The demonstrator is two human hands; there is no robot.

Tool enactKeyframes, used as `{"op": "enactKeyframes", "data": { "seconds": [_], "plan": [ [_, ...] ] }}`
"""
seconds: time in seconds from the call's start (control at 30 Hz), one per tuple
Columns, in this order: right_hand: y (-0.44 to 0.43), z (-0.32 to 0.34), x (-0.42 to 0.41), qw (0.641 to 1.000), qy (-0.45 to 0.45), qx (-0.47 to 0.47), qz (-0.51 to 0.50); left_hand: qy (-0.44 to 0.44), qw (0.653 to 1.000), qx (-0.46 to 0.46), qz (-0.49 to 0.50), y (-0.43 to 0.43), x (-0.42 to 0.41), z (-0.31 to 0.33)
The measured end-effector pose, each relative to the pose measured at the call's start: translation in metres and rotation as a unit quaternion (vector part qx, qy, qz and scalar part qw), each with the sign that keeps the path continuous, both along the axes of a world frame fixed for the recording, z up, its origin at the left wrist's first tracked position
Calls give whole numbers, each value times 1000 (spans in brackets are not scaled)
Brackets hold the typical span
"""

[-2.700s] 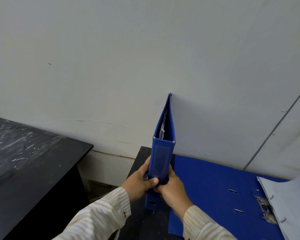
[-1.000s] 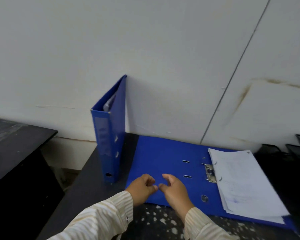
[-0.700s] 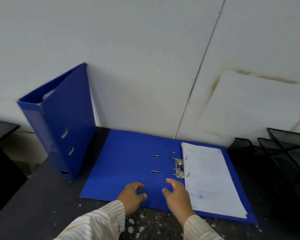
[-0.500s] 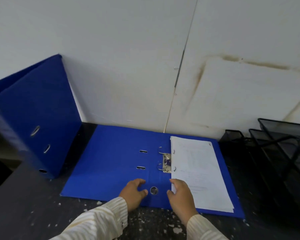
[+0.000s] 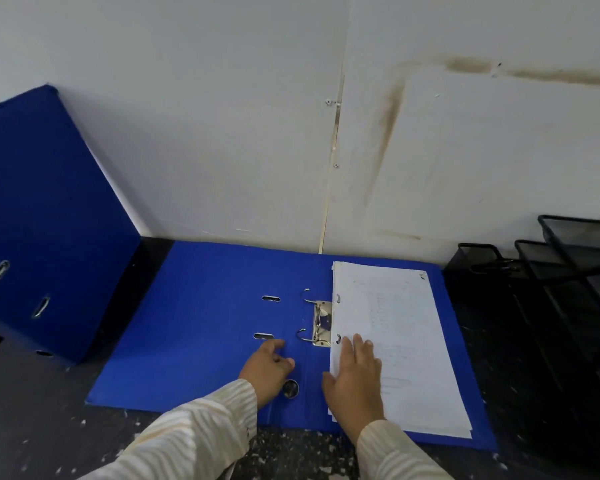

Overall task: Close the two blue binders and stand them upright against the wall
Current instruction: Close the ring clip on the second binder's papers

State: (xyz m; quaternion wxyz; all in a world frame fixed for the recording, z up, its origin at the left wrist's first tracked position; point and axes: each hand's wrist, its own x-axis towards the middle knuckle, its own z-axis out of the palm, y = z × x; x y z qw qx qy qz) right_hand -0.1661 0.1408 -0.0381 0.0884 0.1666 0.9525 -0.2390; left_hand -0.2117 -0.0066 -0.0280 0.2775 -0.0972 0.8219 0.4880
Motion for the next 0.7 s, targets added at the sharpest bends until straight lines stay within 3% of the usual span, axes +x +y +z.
{"op": "enactKeyframes", "data": {
  "seconds": [0.23,0.43,0.7],
  "plan": [
    [10,-15,-7,999,36,-23,1,-2,993,102,61,14,-27,3],
    [21,-20,-23,983,159,-84,-22,-6,997,75,33,19,-33,2],
    [25,-21,-28,981,161,-99,-42,25,998,15,-47,26,-43,3]
  ]
}}
